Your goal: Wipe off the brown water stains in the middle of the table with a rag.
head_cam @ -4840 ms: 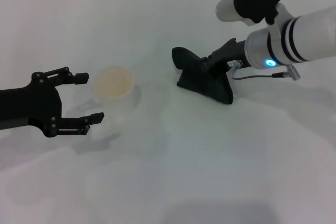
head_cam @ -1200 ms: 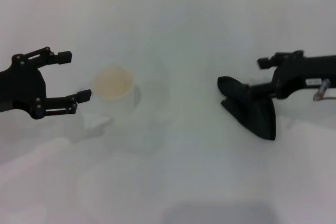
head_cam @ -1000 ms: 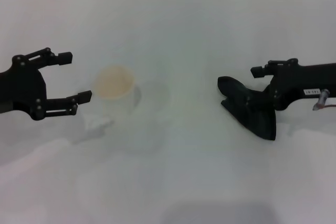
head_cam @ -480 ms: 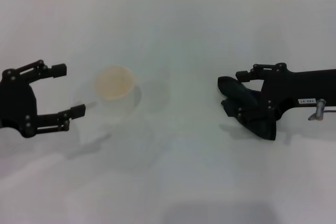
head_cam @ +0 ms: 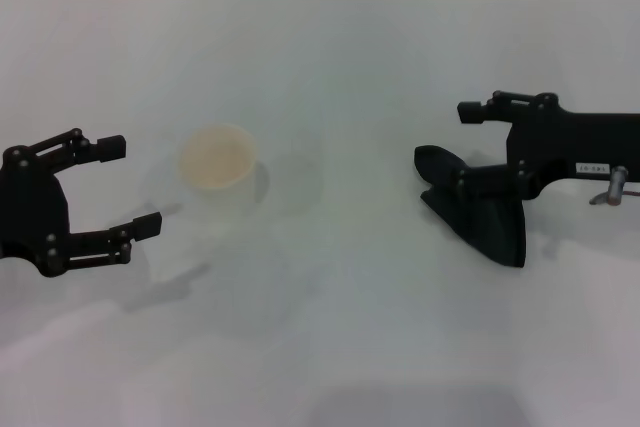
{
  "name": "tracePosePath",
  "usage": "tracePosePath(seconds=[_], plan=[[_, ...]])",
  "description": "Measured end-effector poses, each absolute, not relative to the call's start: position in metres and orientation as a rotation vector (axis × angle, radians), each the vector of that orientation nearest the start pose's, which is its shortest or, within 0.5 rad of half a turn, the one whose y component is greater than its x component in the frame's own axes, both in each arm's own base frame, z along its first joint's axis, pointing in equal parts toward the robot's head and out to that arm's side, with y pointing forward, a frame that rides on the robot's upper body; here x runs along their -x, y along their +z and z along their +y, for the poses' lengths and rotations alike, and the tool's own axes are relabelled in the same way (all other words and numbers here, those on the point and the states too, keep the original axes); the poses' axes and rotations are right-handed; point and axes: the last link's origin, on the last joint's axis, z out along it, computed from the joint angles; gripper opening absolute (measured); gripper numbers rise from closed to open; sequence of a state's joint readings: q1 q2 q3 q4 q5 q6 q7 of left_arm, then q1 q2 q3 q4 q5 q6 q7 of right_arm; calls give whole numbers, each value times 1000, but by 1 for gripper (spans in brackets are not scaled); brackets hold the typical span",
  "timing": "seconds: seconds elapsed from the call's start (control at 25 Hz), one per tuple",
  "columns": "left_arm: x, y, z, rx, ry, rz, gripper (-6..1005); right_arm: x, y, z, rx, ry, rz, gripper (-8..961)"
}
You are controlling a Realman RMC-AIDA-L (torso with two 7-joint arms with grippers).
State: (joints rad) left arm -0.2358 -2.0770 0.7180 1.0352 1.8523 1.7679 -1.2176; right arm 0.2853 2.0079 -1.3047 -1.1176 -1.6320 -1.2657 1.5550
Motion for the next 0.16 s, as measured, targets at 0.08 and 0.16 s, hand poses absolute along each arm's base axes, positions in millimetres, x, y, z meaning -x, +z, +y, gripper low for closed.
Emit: tracePosePath(seconds=[0.08,0.16], plan=[[287,67,266,2642,-644,-226,890,-225,17,329,2673,563,389,874],[287,67,267,2640,-642,-226,890,-224,17,329,2675,561,386,874]])
